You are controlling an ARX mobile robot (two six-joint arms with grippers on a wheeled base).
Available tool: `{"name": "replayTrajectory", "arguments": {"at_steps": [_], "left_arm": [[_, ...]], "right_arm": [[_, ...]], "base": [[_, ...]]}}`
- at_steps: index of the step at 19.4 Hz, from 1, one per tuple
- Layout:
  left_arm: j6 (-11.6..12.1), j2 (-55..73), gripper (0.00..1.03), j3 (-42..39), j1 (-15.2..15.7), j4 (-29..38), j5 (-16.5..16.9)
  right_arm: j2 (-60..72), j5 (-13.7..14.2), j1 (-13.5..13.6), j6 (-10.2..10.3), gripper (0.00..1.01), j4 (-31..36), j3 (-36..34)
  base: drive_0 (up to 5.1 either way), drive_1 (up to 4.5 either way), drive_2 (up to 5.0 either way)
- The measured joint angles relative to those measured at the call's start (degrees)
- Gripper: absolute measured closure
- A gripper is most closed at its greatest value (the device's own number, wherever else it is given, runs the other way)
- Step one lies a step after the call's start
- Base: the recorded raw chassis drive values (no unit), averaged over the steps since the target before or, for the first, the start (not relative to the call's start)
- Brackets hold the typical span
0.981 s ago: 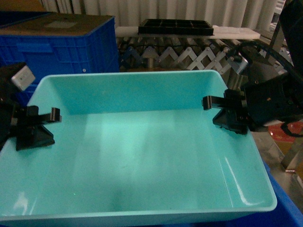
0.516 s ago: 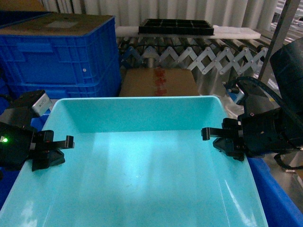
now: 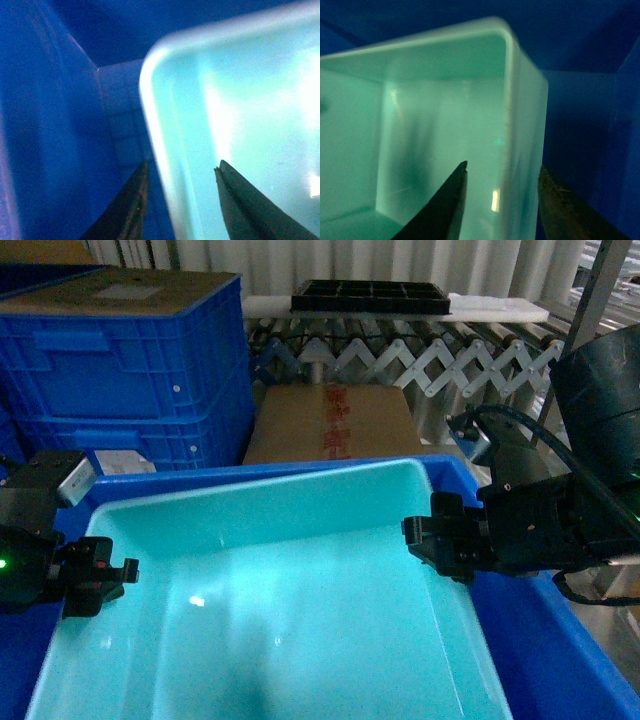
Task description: Stack blue boxes stably on right
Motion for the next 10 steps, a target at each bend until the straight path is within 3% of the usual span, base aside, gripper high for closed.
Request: {"name": "replayTrajectory", "arguments": {"at_steps": [2, 3, 5, 7, 8, 10], "left_arm": [[0.1, -0.9, 0.43, 0.3, 0.2, -0.3, 0.6], [0.1, -0.9, 0.42, 0.3, 0.2, -0.4, 0.7], [0.1, -1.9, 0.29, 0.9, 0.2, -0.4, 1.0], [0.0, -4.2, 0.07, 1.5, 0.1, -0.9, 1.7], [0.0, -5.1, 0.03, 1.5, 0.0, -0.5, 1.8], [-1.0, -8.5, 0.05, 0.6, -0.4, 2.1, 1.5]], "right_arm": [[-1.7, -0.5, 0.3, 0.0, 0.45, -0.1, 0.0], [-1.9, -0.5, 0.4, 0.0, 0.43, -0.2, 0.0], [-2.2, -0.5, 0.8, 0.0, 0.30, -0.4, 0.0], [-2.3, -0.3, 1.0, 0.2, 0.08, -1.1, 0.0], [-3.1, 0.4, 1.0, 0.6, 0.01, -1.6, 0.0], [-7.0, 2.8, 0.9, 1.8, 0.03, -2.2, -0.1]], "base": [[0.0, 0.00, 0.0], [0.0, 0.00, 0.0], [0.0, 0.00, 0.0], [0.0, 0.00, 0.0], [0.0, 0.00, 0.0], [0.0, 0.00, 0.0]]}}
